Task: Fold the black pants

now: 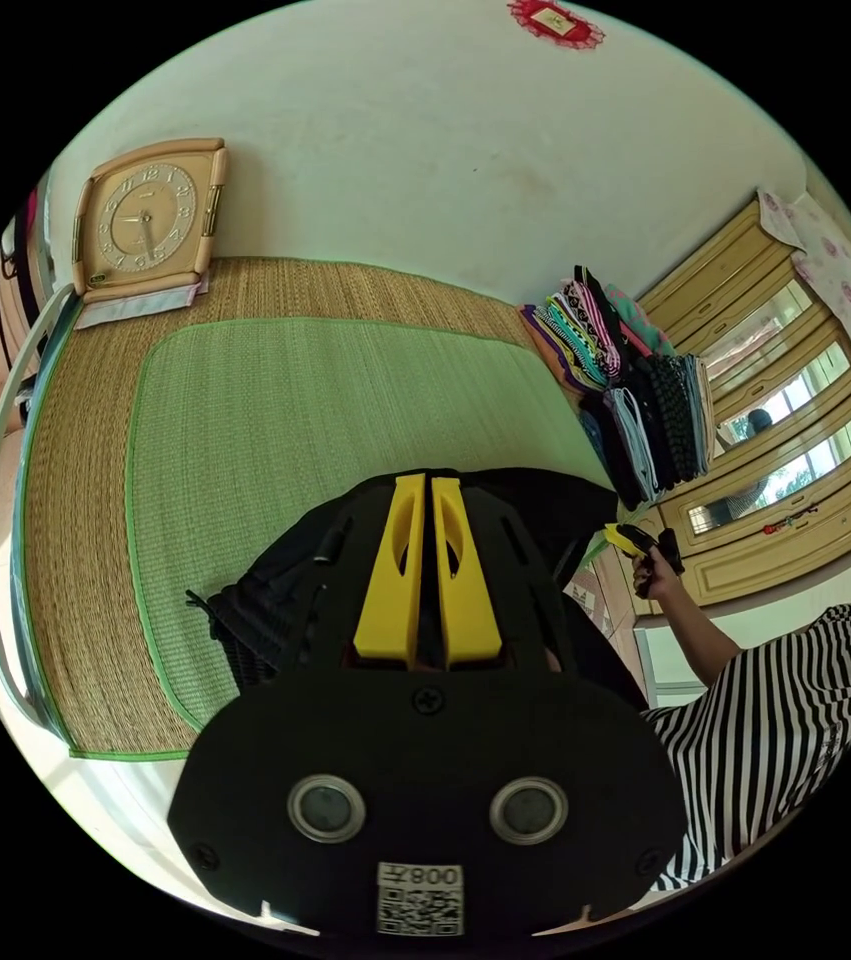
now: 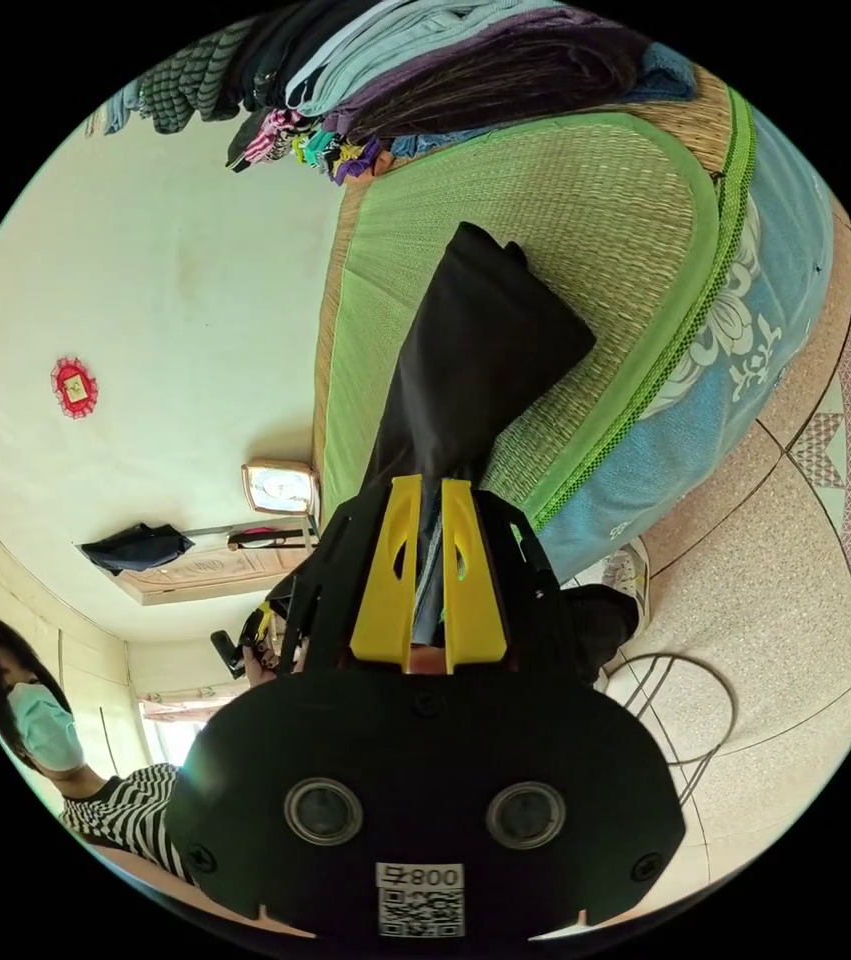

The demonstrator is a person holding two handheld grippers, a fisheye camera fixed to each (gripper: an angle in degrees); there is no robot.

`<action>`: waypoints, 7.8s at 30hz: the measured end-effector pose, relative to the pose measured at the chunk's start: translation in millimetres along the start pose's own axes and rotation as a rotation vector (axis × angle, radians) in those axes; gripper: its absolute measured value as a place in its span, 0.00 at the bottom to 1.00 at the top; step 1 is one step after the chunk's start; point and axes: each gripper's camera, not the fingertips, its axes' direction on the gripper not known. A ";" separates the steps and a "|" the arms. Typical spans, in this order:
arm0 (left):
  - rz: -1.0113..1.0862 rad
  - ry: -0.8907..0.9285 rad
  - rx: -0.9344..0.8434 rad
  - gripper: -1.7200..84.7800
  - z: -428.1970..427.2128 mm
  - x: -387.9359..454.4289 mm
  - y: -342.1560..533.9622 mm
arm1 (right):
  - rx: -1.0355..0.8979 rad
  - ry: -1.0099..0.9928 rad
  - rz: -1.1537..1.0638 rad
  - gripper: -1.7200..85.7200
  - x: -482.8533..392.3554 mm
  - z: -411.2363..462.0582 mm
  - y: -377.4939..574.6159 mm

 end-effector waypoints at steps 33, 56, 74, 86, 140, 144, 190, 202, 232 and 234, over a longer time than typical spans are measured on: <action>-0.120 -0.166 -0.165 0.02 65.3 -107.0 -8.9 | -0.218 0.464 -0.619 0.03 -231.9 146.6 -95.4; -0.413 -0.280 -0.161 0.04 20.1 -223.8 136.6 | -0.182 0.618 -0.457 0.07 -164.1 108.9 29.3; -0.815 -0.016 -0.077 0.09 6.1 -305.5 250.0 | 0.038 0.636 -0.025 0.09 -72.2 9.8 -18.1; -0.810 -0.009 -0.095 0.04 -13.2 -339.8 274.0 | -0.046 0.722 -0.074 0.02 -64.1 -1.9 -25.8; -0.527 -0.012 -0.036 0.03 -22.1 -325.5 149.9 | -0.057 0.666 -0.338 0.02 -136.0 -7.7 -41.4; -0.444 -0.080 -0.150 0.03 13.8 -311.8 110.7 | -0.166 0.823 -0.380 0.02 -139.9 41.4 -43.1; -0.367 -0.247 -0.037 0.02 143.5 -335.7 -130.3 | -0.182 0.715 -0.697 0.01 -292.4 206.0 -71.7; -0.241 -0.100 -0.021 0.02 182.4 -300.8 -135.4 | -0.026 0.730 -0.517 0.01 -258.4 141.3 -94.8; -0.170 0.039 -0.134 0.02 307.1 -254.7 -97.5 | -0.011 0.655 -0.575 0.02 -233.0 88.0 -73.6; -0.161 0.092 -0.157 0.03 314.6 -246.7 -83.2 | -0.041 0.671 -0.567 0.02 -219.4 75.5 -46.7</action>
